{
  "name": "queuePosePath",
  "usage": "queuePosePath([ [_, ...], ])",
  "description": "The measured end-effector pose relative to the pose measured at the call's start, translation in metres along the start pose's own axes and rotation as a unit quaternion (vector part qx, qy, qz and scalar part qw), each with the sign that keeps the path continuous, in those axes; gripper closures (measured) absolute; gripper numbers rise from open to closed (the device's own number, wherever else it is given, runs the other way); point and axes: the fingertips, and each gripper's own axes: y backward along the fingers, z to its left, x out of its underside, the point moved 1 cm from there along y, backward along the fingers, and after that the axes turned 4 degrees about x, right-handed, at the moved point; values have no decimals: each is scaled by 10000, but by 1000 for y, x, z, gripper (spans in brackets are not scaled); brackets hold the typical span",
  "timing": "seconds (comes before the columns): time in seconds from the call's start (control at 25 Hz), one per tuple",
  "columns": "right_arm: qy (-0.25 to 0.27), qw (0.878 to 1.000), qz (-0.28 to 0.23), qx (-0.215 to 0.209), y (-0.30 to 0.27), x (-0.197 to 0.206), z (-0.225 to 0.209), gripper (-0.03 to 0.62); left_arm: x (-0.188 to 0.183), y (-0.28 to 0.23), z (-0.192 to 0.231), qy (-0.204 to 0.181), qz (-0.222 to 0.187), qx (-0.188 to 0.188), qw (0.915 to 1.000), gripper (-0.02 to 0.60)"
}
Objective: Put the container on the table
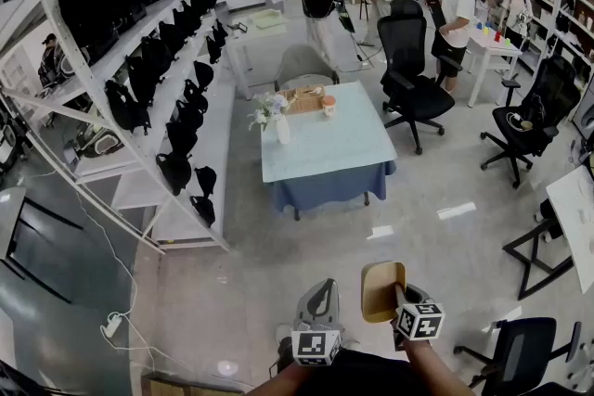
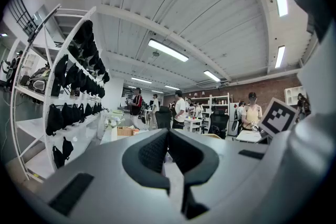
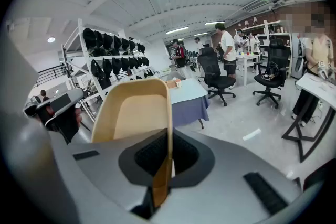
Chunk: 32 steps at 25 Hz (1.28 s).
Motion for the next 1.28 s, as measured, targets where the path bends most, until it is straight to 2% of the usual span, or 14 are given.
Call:
queuePosePath([
  [0.36,-241,9997,-23,46,3,10,4,592,4,14,3,-24,47,22,10000,571],
  [0.88,-87,9998,-172,-94,11,8,10,592,-7,32,-2,-94,-54,-221,9997,571],
  [1.04,-133,9997,-71,-195,4,17,19,592,-5,32,1,-147,19,-157,9998,571],
  [1.28,-187,9998,-38,-94,-7,16,20,592,3,20,14,77,132,-175,9997,571],
])
